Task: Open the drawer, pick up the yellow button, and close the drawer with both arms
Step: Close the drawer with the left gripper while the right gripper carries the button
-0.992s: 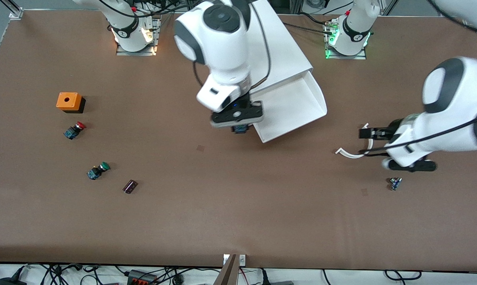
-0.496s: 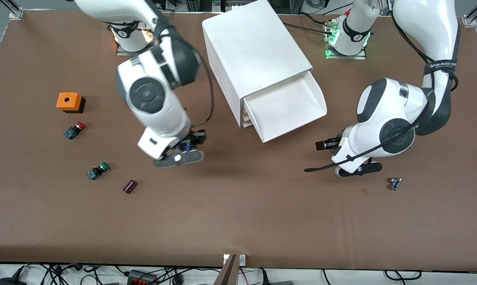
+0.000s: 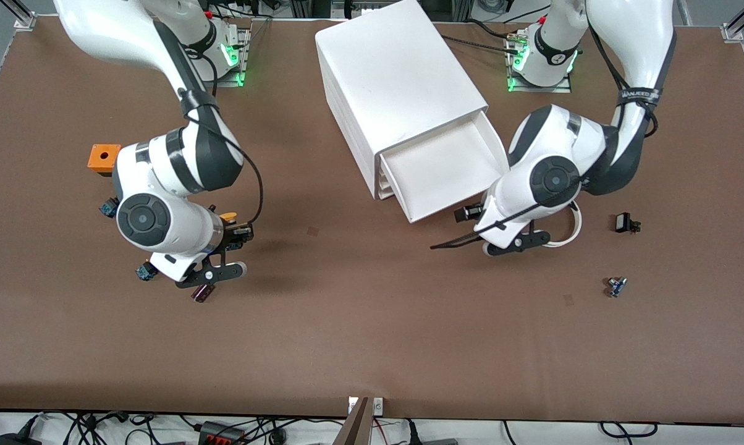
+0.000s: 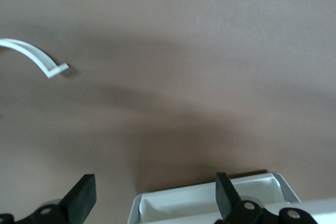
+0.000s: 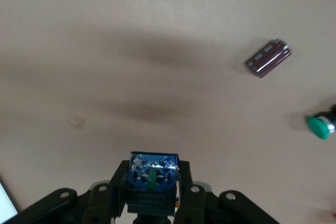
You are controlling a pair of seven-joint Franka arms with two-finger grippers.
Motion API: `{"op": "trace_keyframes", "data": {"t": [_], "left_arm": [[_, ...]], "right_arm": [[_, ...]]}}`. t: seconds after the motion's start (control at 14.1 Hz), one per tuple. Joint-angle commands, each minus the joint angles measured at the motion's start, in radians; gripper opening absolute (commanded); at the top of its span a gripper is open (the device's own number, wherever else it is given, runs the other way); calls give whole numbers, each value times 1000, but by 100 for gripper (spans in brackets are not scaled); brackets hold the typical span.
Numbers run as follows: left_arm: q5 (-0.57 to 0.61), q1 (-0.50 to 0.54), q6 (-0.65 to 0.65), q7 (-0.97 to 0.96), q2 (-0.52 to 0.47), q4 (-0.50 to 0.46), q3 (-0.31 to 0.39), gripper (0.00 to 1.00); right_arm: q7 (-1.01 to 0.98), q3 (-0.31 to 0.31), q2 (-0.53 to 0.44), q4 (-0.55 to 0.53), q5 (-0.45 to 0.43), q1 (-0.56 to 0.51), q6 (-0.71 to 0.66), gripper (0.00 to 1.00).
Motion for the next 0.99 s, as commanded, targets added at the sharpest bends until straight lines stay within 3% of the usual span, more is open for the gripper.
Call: {"op": "trace_keyframes", "data": {"t": [0.0,0.5,0.92], "left_arm": [[-10,10,24,-84,-52,-69,-56,100],[-20,16,44,-157,-113,-177,-141,100],[-47,17,53,-244,-150,-238,-213,100]], "right_arm": [[-66,13,-37,-122,56,-19,87,0],[-134,10,-11,-309,47,-51,337,0],[-134,10,52,-328,47,-52,431,0]]}}
